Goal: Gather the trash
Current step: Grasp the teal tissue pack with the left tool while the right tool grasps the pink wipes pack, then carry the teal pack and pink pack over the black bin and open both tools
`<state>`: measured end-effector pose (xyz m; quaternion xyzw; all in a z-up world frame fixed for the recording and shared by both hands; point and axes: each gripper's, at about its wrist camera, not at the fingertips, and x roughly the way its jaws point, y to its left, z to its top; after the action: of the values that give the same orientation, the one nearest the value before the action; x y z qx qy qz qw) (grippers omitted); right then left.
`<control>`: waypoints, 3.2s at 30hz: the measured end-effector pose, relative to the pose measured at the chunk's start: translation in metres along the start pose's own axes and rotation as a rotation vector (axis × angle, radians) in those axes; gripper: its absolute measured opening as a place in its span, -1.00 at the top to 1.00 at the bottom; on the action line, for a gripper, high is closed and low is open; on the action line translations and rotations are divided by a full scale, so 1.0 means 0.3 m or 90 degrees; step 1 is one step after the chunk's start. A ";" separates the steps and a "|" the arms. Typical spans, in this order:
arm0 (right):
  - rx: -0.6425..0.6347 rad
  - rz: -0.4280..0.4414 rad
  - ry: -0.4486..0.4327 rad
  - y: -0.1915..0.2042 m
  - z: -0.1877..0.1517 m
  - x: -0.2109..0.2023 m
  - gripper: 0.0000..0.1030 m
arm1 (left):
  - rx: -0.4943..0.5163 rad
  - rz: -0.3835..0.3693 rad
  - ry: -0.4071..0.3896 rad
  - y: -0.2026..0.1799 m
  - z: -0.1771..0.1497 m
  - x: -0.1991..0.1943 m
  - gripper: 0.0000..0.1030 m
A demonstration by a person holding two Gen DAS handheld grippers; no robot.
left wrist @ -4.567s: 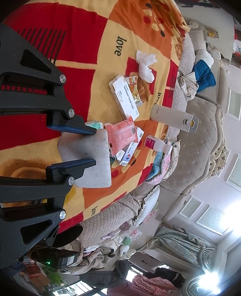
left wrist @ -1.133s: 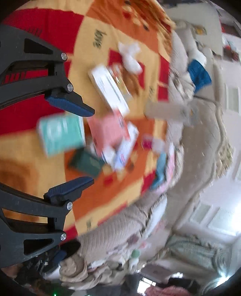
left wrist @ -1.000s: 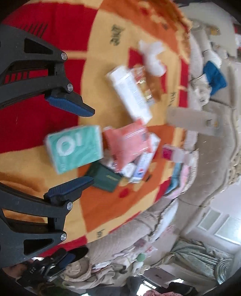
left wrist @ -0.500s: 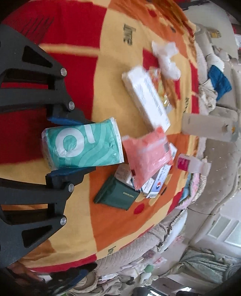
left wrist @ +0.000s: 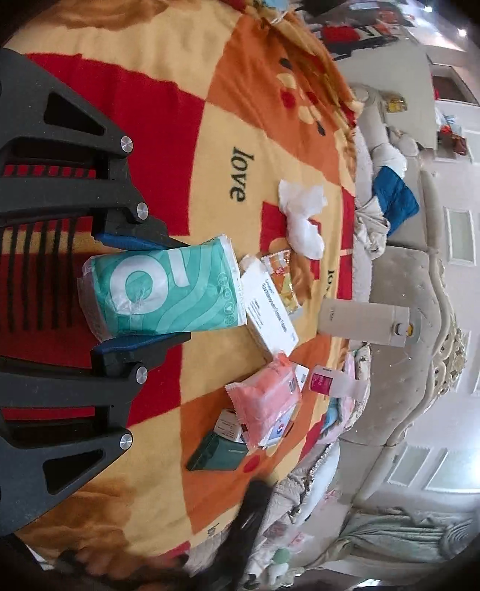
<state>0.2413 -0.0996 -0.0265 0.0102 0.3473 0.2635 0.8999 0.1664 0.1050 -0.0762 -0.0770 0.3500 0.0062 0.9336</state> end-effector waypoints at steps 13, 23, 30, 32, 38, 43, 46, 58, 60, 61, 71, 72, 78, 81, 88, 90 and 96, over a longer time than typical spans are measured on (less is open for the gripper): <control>-0.099 -0.070 0.141 0.101 0.095 0.398 -0.31 | -0.023 -0.022 0.009 0.022 0.008 0.006 0.31; -0.101 -0.014 0.074 0.118 0.076 0.136 0.02 | -0.029 -0.022 0.022 0.025 0.009 0.015 0.31; -0.102 0.001 0.040 0.060 -0.115 -0.144 0.02 | -0.020 -0.023 0.030 0.018 0.009 0.022 0.31; -0.106 -0.005 0.022 0.029 -0.190 -0.220 0.02 | -0.026 -0.021 0.040 0.023 0.009 0.030 0.30; -0.048 -0.034 0.025 -0.065 -0.303 -0.313 0.02 | -0.020 -0.009 0.044 0.017 0.007 0.034 0.30; -0.045 -0.021 -0.009 -0.087 -0.307 -0.383 0.02 | -0.001 0.025 0.053 -0.005 0.007 0.036 0.30; -0.040 -0.026 -0.011 -0.103 -0.316 -0.396 0.02 | 0.023 0.054 0.055 -0.040 0.006 0.025 0.30; 0.006 -0.066 -0.055 -0.205 -0.328 -0.531 0.02 | 0.052 0.045 0.013 -0.250 0.113 -0.106 0.30; 0.015 -0.073 -0.062 -0.229 -0.333 -0.555 0.02 | 0.064 0.041 0.004 -0.309 0.136 -0.124 0.30; 0.019 -0.078 -0.065 -0.243 -0.337 -0.570 0.02 | 0.066 0.038 0.003 -0.327 0.143 -0.129 0.30; 0.080 -0.146 -0.101 -0.385 -0.373 -0.719 0.02 | 0.096 -0.014 -0.019 -0.594 0.179 -0.170 0.30; 0.087 -0.155 -0.104 -0.403 -0.381 -0.737 0.02 | 0.104 -0.020 -0.020 -0.626 0.172 -0.167 0.30; 0.121 -0.217 -0.117 -0.506 -0.433 -0.855 0.02 | 0.118 -0.051 -0.012 -0.749 0.133 -0.143 0.30; 0.145 -0.243 -0.123 -0.558 -0.467 -0.912 0.02 | 0.134 -0.064 -0.014 -0.816 0.116 -0.141 0.30; 0.196 -0.301 -0.121 -0.674 -0.546 -1.018 0.02 | 0.155 -0.094 -0.010 -0.917 0.093 -0.115 0.30; 0.202 -0.310 -0.118 -0.700 -0.556 -1.030 0.02 | 0.157 -0.101 -0.007 -0.937 0.087 -0.101 0.30; 0.232 -0.333 -0.091 -0.767 -0.577 -1.013 0.02 | 0.195 -0.207 0.005 -1.041 0.037 -0.074 0.30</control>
<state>0.0515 -0.4724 -0.0158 0.1002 0.3159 -0.0447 0.9424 0.1772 -0.2011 -0.0099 0.0102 0.3335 -0.1976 0.9217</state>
